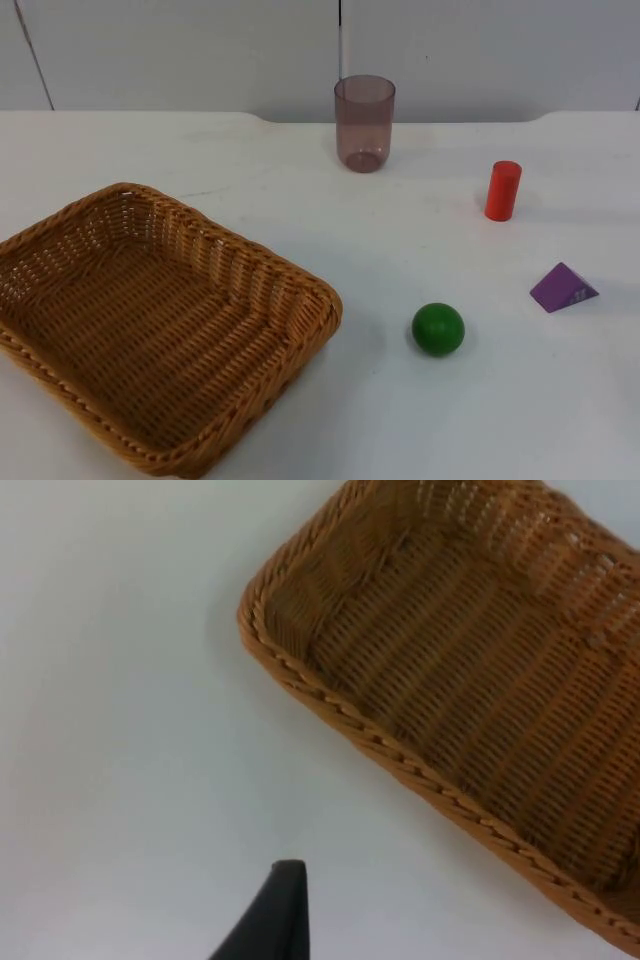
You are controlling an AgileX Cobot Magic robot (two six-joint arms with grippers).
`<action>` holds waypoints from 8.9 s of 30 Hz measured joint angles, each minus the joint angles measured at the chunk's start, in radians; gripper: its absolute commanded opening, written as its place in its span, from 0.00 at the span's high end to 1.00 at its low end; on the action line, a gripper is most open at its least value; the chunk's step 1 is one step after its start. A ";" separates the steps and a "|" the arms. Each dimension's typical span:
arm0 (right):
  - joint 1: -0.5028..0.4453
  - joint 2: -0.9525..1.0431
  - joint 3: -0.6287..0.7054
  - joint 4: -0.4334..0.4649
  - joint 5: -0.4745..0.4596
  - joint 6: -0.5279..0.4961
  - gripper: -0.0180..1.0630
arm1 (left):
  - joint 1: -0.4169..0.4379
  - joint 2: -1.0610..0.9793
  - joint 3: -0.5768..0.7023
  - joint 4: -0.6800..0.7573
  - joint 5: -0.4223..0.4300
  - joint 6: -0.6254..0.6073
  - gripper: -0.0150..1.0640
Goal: Pick up the basket with the left hand and place the triangular block into the basket with the right hand.
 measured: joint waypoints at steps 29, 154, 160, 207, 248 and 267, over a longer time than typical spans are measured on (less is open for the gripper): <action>0.000 0.002 0.000 0.000 -0.015 -0.002 0.01 | 0.000 0.767 -0.029 -0.248 -0.363 -0.393 0.03; 0.159 0.592 -0.444 0.074 0.314 -0.630 0.03 | 0.187 0.791 -0.080 -0.488 0.011 0.580 0.99; 0.188 0.833 -0.624 0.074 0.391 -0.742 0.03 | 0.187 0.791 -0.080 -0.488 0.015 0.580 0.99; 0.188 1.228 -0.686 0.006 0.259 -1.504 0.05 | 0.187 0.791 -0.080 -0.519 0.045 0.610 0.99; 0.196 1.429 -0.686 -0.112 -0.016 -1.571 0.05 | 0.187 0.791 -0.080 -0.529 0.061 0.615 0.99; 0.199 1.461 -0.689 -0.112 0.020 -1.575 0.97 | 0.187 0.791 -0.080 -0.531 0.062 0.617 0.99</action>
